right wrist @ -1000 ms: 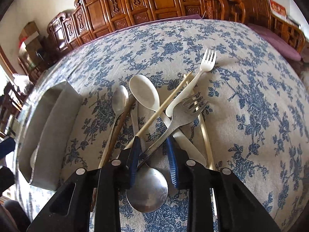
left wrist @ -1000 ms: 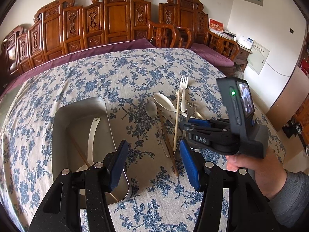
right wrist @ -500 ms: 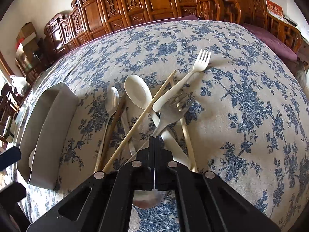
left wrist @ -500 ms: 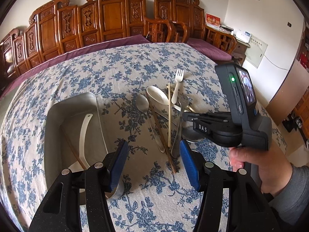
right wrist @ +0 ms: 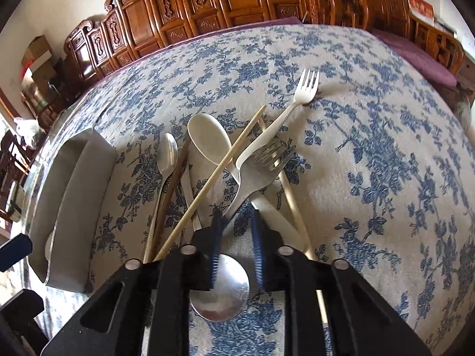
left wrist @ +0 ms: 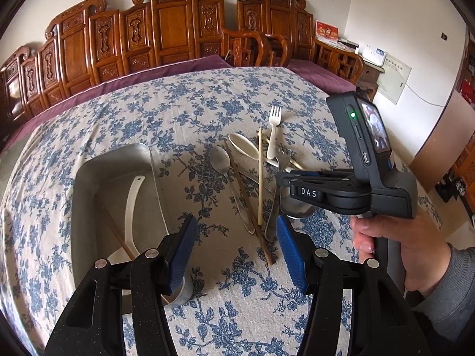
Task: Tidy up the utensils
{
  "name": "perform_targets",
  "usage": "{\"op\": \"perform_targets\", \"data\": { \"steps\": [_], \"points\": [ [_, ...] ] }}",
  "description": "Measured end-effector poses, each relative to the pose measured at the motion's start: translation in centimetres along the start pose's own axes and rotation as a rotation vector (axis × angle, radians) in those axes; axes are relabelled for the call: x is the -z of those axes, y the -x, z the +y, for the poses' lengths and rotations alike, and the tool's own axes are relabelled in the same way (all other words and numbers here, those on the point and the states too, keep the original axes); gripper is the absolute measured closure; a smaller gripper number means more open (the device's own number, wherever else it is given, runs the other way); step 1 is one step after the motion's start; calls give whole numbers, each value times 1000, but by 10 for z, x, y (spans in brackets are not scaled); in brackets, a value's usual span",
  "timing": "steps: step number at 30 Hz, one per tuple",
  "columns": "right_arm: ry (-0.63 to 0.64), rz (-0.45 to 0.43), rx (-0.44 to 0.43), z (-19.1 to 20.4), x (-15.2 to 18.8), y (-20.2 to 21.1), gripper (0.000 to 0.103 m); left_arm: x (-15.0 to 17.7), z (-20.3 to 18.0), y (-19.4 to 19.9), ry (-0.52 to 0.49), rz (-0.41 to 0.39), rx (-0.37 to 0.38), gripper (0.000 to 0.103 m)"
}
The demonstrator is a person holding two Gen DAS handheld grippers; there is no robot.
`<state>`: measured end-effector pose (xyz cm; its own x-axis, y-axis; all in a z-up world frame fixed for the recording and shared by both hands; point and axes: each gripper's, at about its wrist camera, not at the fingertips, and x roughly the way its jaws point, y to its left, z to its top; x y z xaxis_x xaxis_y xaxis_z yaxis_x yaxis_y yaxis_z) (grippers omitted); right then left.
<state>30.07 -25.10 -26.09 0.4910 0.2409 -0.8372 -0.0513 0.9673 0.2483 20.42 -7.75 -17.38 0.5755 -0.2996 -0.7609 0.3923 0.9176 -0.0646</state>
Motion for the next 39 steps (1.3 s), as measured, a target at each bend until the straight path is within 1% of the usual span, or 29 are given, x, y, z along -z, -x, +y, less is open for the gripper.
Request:
{"op": "perform_targets", "data": {
  "steps": [3,9,10,11,15,16,17,18,20,22,28,31,34,39],
  "points": [
    [-23,22,15,2,-7,-4,78,-3,7,8,11,-20,5,50],
    [28,95,134,20,-24,-16,78,-7,23,20,26,-38,11,50],
    [55,109,174,25,-26,-18,81,-7,25,21,28,-40,13,50],
    [67,114,196,27,-26,-20,81,-8,26,22,31,-41,15,50],
    [65,114,247,32,-23,-20,83,-8,29,25,40,-43,22,50],
    [61,114,254,32,-22,-19,87,-7,29,24,41,-42,25,50],
    [54,114,255,31,-21,-19,89,-6,27,23,39,-37,28,50],
    [41,113,250,29,-21,-17,90,-5,26,22,37,-33,30,50],
    [10,102,226,22,-20,-11,97,-2,20,19,27,-24,31,50],
    [-4,86,198,17,-20,-3,99,-1,16,15,18,-17,33,50],
    [-20,28,99,2,-18,23,100,7,-2,3,3,-10,23,50],
    [-20,-18,44,-10,-14,41,99,11,-10,-6,5,4,12,50],
    [-18,-49,14,-20,-11,50,99,14,-16,-18,16,23,4,50],
    [-25,-76,-49,-34,-5,56,99,19,-28,-38,17,54,-12,57]
  ]
}}
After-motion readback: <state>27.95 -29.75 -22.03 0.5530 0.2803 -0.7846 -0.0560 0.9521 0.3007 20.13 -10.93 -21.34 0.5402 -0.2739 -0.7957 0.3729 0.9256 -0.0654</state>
